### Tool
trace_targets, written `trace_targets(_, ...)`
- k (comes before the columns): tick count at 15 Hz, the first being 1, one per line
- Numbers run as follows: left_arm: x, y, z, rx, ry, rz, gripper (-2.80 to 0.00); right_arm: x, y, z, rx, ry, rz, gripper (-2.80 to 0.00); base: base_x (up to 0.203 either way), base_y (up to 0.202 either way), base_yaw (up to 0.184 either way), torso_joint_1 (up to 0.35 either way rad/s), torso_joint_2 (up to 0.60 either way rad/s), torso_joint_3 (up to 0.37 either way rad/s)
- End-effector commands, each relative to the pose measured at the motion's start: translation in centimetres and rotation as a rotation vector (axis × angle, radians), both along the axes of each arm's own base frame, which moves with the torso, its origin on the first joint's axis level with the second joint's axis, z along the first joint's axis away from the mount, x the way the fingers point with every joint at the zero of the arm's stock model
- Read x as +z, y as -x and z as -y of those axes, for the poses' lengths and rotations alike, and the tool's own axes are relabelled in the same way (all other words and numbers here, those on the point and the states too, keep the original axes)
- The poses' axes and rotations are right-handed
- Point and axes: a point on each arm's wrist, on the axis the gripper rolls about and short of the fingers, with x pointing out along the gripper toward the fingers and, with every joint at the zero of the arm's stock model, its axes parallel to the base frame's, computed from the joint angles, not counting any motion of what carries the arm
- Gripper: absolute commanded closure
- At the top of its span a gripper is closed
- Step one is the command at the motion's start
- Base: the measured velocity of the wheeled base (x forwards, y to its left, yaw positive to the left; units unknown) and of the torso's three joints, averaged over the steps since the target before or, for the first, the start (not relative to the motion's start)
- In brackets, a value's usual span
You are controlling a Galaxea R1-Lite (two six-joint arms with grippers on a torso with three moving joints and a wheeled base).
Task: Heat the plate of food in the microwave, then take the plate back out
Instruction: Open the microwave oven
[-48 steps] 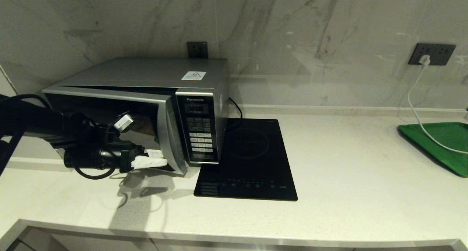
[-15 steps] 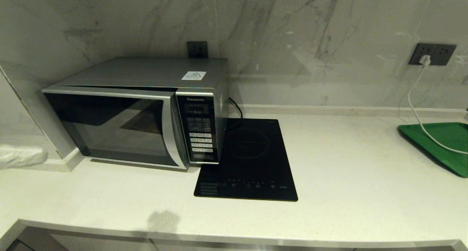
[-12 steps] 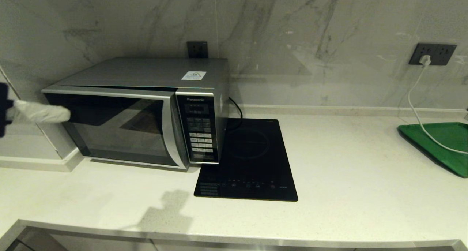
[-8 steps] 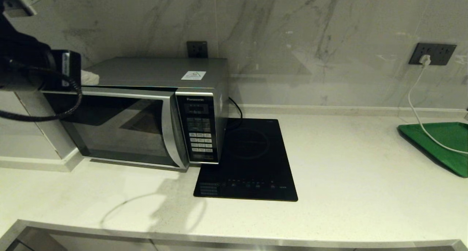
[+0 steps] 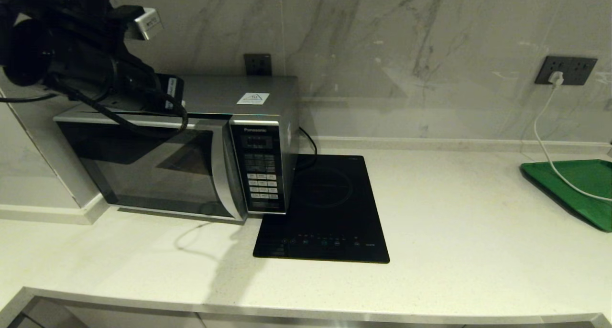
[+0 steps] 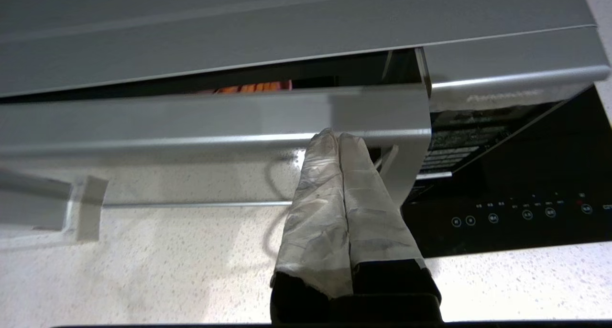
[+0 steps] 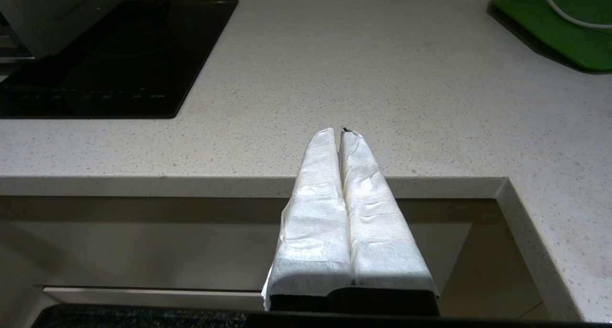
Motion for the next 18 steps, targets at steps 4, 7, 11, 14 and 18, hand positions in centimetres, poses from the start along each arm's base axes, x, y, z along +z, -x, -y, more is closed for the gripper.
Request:
trace_targets(4, -2.4, -4.3, 1.3, -0.017, -0.048, -0.033, 0.00, 0.0, 0.0, 0.0, 0.001, 0.000, 0.000, 0.00, 0.000, 0.000, 0.000, 0.000, 0.00, 0.000)
trace_targets(7, -3.0, -5.4, 1.6, -0.021, -0.053, -0.021, 0.00, 0.0, 0.0, 0.0, 0.001, 0.000, 0.000, 0.00, 0.000, 0.000, 0.000, 0.000, 0.00, 0.000)
trace_targets(11, -3.3, -6.0, 1.8, -0.031, -0.062, -0.005, 0.00, 0.0, 0.0, 0.0, 0.000, 0.000, 0.000, 0.00, 0.000, 0.000, 0.000, 0.000, 0.00, 0.000)
trace_targets(14, -3.2, -5.8, 1.8, -0.031, -0.061, -0.006, 0.00, 0.0, 0.0, 0.0, 0.000, 0.000, 0.000, 0.00, 0.000, 0.000, 0.000, 0.000, 0.00, 0.000)
trace_targets(18, -2.8, -4.9, 1.5, -0.028, -0.068, -0.029, 0.00, 0.0, 0.0, 0.0, 0.000, 0.000, 0.000, 0.00, 0.000, 0.000, 0.000, 0.000, 0.00, 0.000)
